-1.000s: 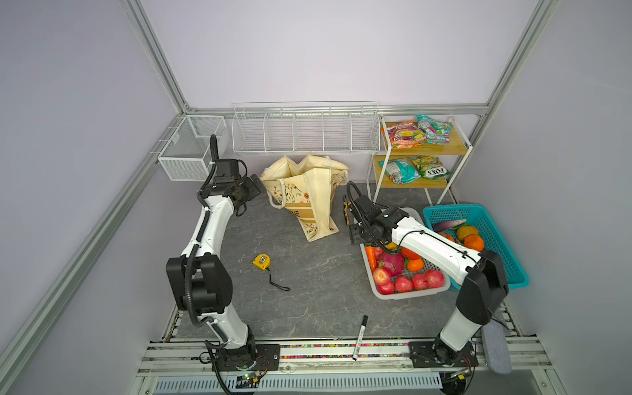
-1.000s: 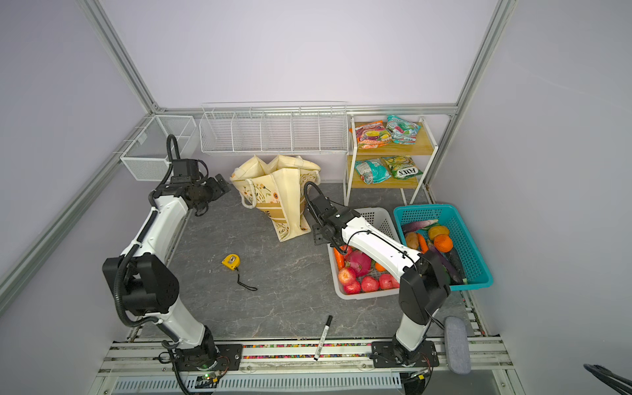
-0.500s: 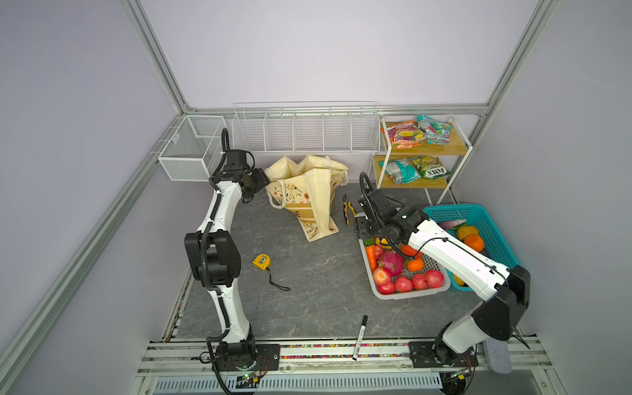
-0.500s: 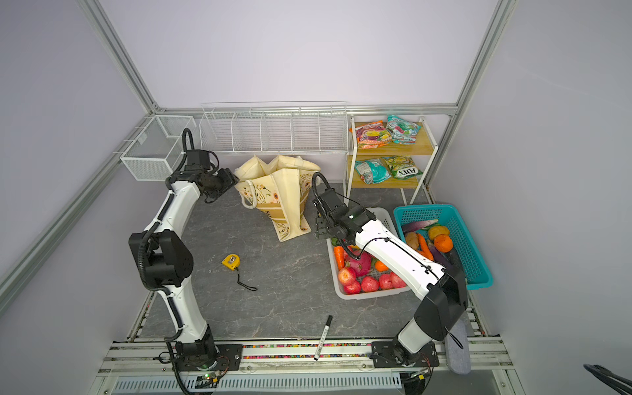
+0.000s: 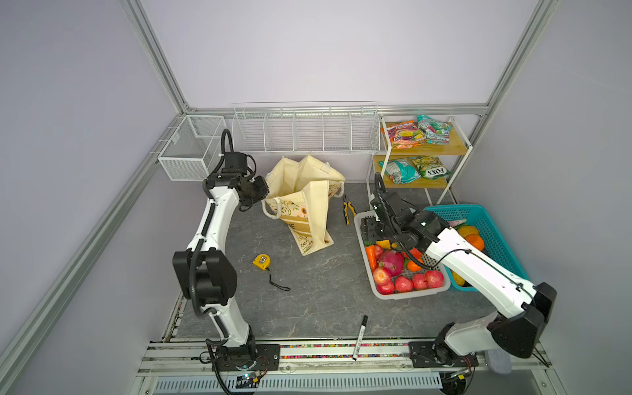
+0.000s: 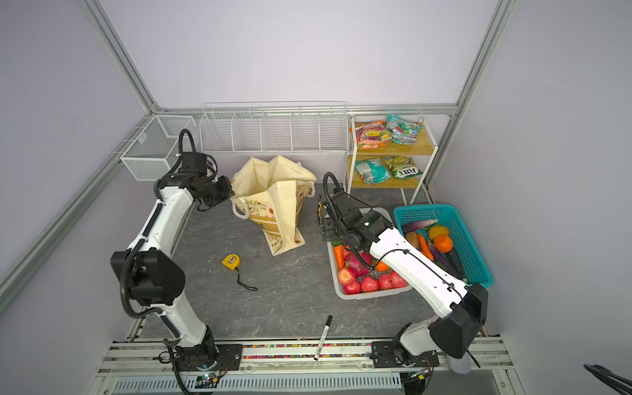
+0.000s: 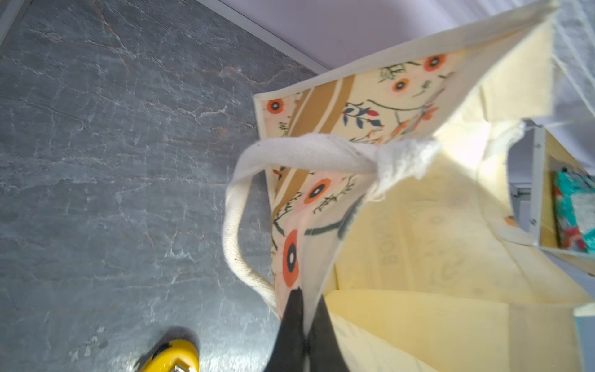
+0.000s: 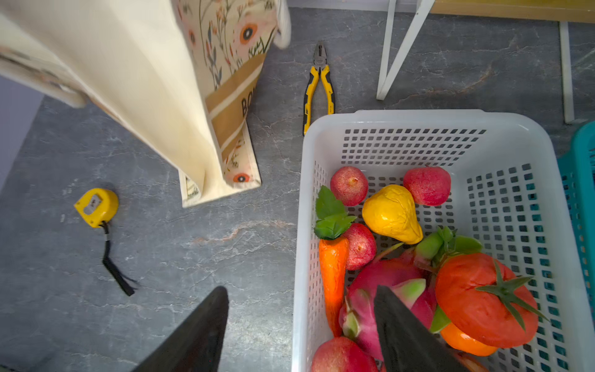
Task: Place the food into the grocery bag and tie it
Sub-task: 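Grasp the bag rim with the left gripper while the right moves toward the bag, then grasp the bag's opposite rim with the right gripper and lift it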
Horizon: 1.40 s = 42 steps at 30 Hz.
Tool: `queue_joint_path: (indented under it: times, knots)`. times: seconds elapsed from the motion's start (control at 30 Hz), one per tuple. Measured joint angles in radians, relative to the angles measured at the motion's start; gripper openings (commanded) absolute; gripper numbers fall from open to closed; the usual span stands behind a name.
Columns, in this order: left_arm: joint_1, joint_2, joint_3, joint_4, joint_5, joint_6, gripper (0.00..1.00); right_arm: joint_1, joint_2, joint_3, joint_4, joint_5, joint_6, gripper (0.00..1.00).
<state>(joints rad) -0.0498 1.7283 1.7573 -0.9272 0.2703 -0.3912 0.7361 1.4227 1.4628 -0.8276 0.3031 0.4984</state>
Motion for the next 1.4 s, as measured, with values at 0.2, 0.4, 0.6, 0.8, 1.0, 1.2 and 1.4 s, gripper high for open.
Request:
queue_joint_path:
  times: [0.2,0.4,0.6,0.8,1.0,1.2,1.4]
  knots:
    - [-0.007,-0.262,-0.272,-0.010,0.080,0.039,0.00,-0.003,-0.031,0.000,0.048,-0.066,0.049,0.82]
    - [-0.035,-0.365,-0.411,-0.006,0.124,0.069,0.00,-0.042,0.054,0.079,0.089,-0.160,0.083,0.85]
    - [-0.042,-0.423,-0.455,-0.013,0.143,0.096,0.00,-0.085,0.224,0.196,0.111,-0.252,0.104,0.86]
    - [-0.042,-0.454,-0.466,-0.034,0.150,0.121,0.00,-0.107,0.407,0.391,0.091,-0.333,0.104,0.88]
    - [-0.042,-0.468,-0.485,-0.042,0.149,0.140,0.00,-0.133,0.504,0.520,0.069,-0.381,0.105,0.90]
    - [-0.042,-0.476,-0.489,-0.043,0.149,0.147,0.00,-0.176,0.629,0.650,0.051,-0.447,0.115,0.92]
    - [-0.042,-0.478,-0.489,-0.043,0.145,0.167,0.00,-0.176,0.772,0.753,0.014,-0.526,0.127,0.86]
